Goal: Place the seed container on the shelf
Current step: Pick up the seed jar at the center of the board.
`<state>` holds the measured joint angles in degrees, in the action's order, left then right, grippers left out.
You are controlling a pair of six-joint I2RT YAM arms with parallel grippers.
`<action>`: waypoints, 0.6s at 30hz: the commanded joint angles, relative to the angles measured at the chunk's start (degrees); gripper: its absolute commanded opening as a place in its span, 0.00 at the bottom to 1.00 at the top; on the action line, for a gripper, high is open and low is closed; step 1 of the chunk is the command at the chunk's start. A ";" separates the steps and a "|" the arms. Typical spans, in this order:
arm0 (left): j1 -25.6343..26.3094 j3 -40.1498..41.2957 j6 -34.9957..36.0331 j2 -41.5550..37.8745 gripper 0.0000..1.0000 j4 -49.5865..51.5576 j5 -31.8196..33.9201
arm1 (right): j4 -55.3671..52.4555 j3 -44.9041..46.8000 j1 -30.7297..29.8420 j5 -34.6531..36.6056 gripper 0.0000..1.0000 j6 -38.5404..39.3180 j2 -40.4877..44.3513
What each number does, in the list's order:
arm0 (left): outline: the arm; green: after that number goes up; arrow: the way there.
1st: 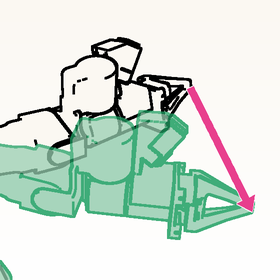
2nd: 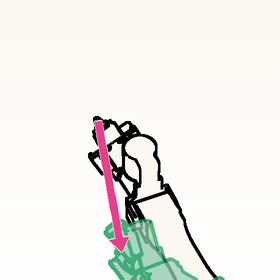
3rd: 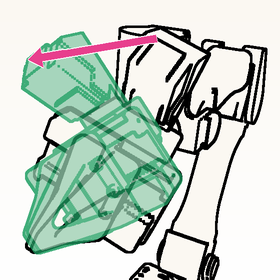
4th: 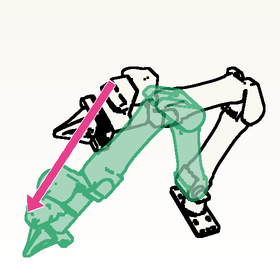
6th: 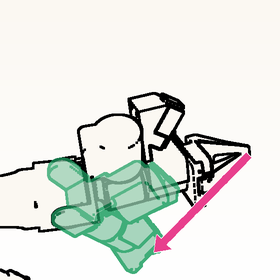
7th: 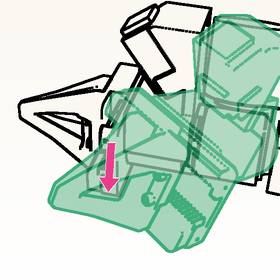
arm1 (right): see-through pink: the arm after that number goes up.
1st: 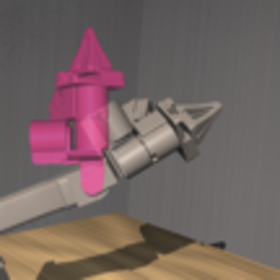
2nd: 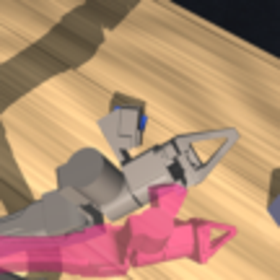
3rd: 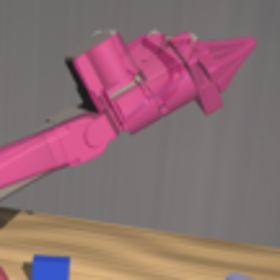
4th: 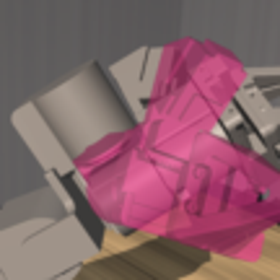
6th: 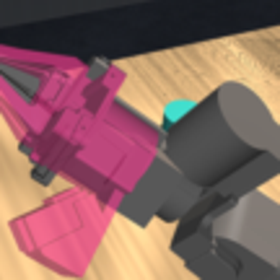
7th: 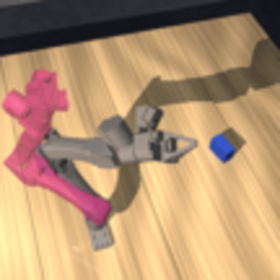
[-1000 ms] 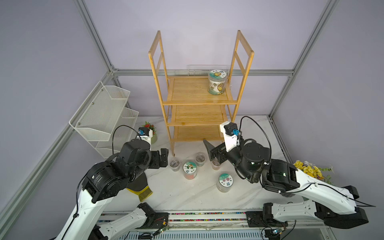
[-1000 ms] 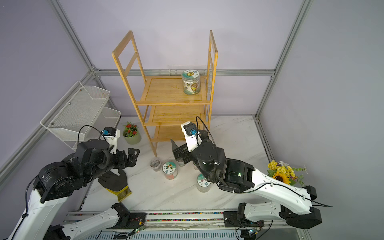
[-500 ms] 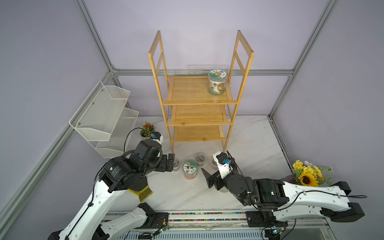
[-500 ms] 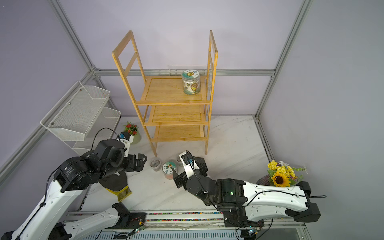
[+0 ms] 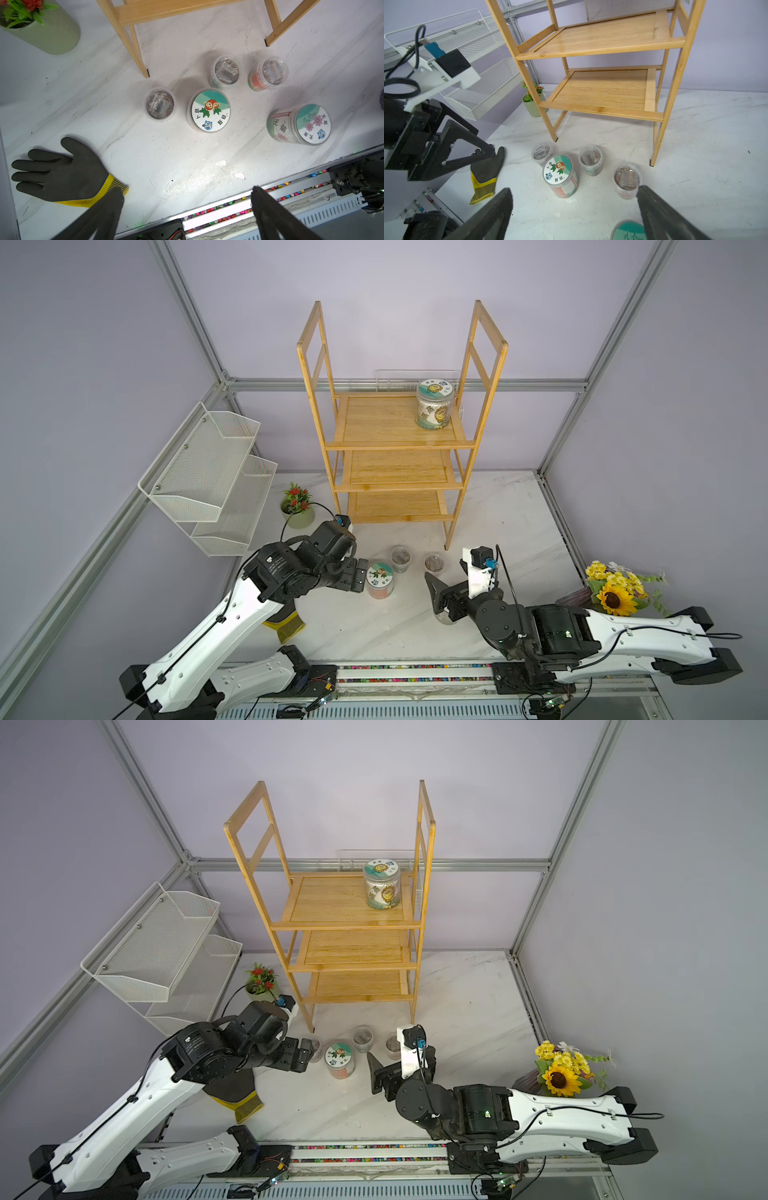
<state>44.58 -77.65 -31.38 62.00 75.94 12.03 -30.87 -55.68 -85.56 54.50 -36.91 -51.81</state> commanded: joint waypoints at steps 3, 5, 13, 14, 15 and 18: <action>2.49 2.11 -3.27 2.38 0.97 -3.55 -0.13 | -8.53 1.25 -0.22 1.93 0.96 -10.62 1.51; 3.22 2.97 -3.85 3.56 0.97 -4.19 -0.17 | -9.43 2.01 -0.22 1.84 0.96 -12.14 2.34; 4.62 6.28 -5.68 6.75 0.98 -6.70 -2.36 | -11.35 4.04 -0.22 2.98 0.94 -15.26 5.40; 4.80 6.85 -5.87 6.95 0.98 -7.41 -2.59 | -11.28 4.30 -0.22 2.98 0.94 -15.21 5.60; 4.97 7.44 -6.06 7.16 0.98 -8.10 -2.85 | -11.31 4.51 -0.22 3.14 0.94 -15.21 5.75; 5.25 8.53 -6.58 8.06 0.98 -9.53 -3.06 | -11.49 4.71 -0.22 3.51 0.94 -15.22 5.90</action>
<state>49.34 -69.38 -36.45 69.84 69.52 9.80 -40.86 -51.62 -85.56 56.34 -50.98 -46.37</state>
